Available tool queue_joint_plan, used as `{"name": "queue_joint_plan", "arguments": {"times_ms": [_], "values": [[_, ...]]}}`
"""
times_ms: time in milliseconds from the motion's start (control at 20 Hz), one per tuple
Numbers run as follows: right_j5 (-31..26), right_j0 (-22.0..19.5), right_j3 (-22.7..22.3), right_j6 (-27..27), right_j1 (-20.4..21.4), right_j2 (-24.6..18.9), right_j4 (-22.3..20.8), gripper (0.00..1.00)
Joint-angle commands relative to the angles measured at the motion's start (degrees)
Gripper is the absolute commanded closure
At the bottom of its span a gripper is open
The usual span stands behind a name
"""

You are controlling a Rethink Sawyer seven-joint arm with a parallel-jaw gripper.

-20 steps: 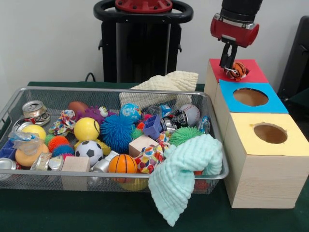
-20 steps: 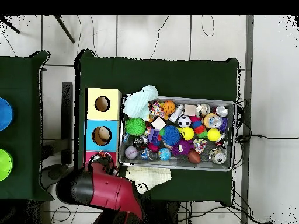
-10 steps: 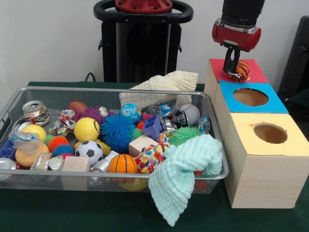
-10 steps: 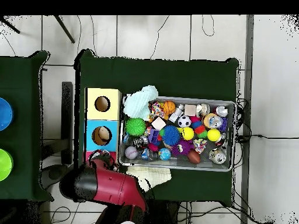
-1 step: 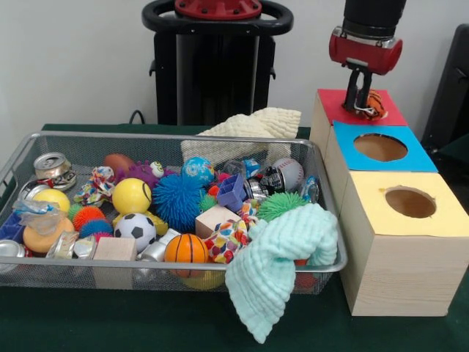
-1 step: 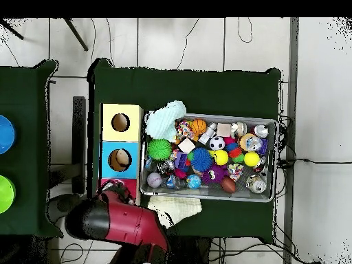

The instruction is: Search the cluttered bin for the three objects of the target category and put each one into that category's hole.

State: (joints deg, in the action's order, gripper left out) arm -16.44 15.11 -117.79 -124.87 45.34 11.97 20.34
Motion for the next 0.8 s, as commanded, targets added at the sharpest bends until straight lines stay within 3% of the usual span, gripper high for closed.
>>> {"name": "queue_joint_plan", "arguments": {"times_ms": [50, 350, 800], "values": [[-0.62, 2.41, -1.62, -11.92, -0.16, -1.51, 1.27, 0.00], [-6.27, 7.13, 0.74, -14.56, -0.38, 2.83, 1.85, 0.00], [-7.80, 6.33, 0.18, -11.86, 1.11, 4.35, 1.46, 0.00]]}}
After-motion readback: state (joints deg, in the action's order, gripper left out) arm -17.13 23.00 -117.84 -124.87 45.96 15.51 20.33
